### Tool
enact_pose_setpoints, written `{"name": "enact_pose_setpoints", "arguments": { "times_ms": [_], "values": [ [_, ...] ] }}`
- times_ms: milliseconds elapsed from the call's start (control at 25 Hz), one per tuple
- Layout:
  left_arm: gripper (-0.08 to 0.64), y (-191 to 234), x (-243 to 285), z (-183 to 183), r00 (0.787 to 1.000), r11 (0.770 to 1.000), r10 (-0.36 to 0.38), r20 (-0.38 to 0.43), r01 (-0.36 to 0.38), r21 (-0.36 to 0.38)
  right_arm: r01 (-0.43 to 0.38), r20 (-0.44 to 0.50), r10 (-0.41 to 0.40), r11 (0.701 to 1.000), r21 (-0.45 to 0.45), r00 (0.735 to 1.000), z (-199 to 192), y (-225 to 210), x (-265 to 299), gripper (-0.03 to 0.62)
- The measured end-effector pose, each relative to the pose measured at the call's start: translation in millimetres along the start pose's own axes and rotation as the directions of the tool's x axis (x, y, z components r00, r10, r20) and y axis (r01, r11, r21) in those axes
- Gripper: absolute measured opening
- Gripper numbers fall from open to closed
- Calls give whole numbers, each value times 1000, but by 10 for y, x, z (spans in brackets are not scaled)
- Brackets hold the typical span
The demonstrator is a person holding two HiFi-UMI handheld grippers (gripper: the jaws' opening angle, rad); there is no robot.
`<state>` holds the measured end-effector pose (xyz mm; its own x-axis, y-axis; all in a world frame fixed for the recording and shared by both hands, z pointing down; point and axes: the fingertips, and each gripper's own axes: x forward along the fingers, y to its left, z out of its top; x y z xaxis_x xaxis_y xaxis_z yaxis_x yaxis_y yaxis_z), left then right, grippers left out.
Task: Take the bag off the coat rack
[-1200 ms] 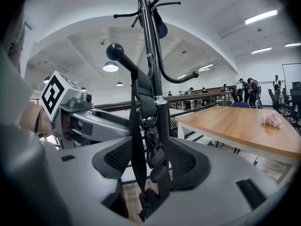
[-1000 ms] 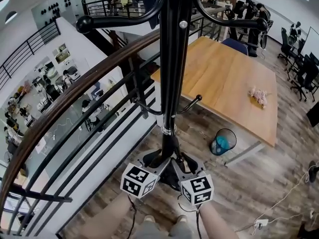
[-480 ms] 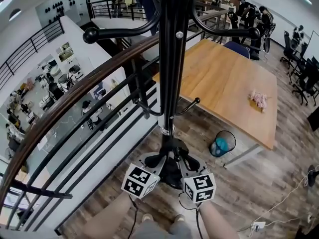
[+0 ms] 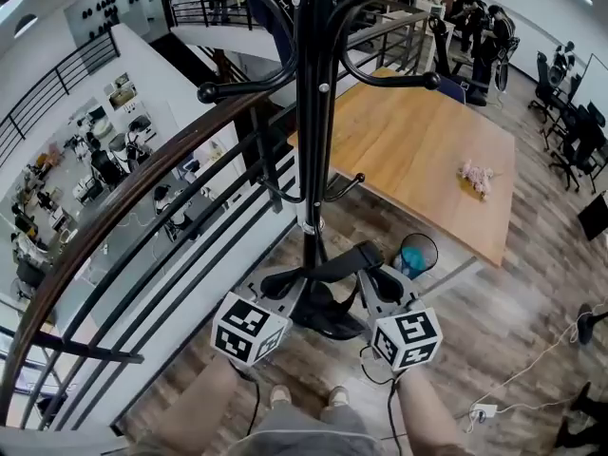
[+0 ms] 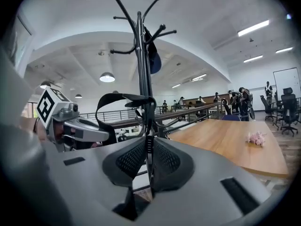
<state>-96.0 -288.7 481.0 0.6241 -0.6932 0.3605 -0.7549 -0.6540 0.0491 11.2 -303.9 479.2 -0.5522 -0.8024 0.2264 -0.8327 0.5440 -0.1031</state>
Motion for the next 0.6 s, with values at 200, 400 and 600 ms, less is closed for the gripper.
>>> {"name": "enact_pose_setpoints", "arguments": {
  "times_ms": [200,400,600],
  "values": [
    [17,-299,-191,535,999,994,-31,38,27,108,14,46,-12,999,-39,999,476,-15,-443,66],
    [17,-606,-523,1076,993,981,-88,77,73,181,37,72,-30,995,-91,997,995,127,-982,66],
    [17,-972,-572,1339,978,966,-179,108,153,209,109,88,-99,987,-116,991,1190,79,-1548,66]
  ]
}}
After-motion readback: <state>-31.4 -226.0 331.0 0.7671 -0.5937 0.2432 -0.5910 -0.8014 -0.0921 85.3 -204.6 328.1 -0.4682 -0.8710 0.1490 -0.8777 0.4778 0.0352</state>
